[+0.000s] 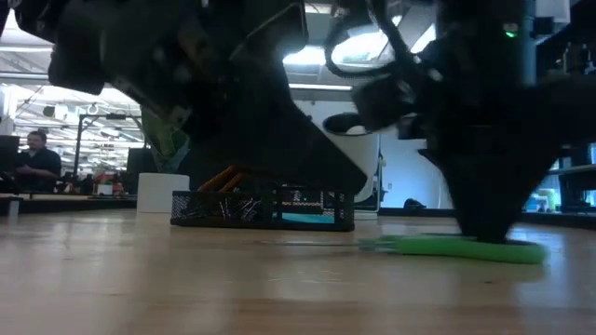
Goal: Pick and place office supplies into organizer
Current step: Put the green scissor in the desk organizer
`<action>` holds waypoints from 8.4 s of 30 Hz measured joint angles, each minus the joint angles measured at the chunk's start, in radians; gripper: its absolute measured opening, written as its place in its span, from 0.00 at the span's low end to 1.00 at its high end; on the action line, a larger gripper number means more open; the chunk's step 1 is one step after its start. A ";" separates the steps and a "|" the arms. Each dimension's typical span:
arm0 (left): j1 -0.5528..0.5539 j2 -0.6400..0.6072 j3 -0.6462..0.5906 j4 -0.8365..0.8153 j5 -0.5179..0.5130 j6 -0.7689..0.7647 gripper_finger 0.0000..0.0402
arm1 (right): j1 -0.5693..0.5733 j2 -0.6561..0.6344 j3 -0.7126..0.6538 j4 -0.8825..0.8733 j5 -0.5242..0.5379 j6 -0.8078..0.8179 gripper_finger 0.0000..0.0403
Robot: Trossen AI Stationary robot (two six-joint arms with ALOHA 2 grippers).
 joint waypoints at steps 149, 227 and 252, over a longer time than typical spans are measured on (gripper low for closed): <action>-0.210 -0.069 0.002 -0.451 -0.163 -0.274 0.08 | 0.031 0.006 0.060 0.342 0.043 -0.157 0.49; -0.459 -0.427 -0.001 -1.273 -0.575 -0.763 0.08 | -0.341 0.087 0.776 -0.511 0.796 -0.871 0.21; -0.457 -0.428 0.000 -1.273 -0.575 -0.771 0.08 | -0.319 0.088 0.481 -0.263 0.930 -1.079 0.21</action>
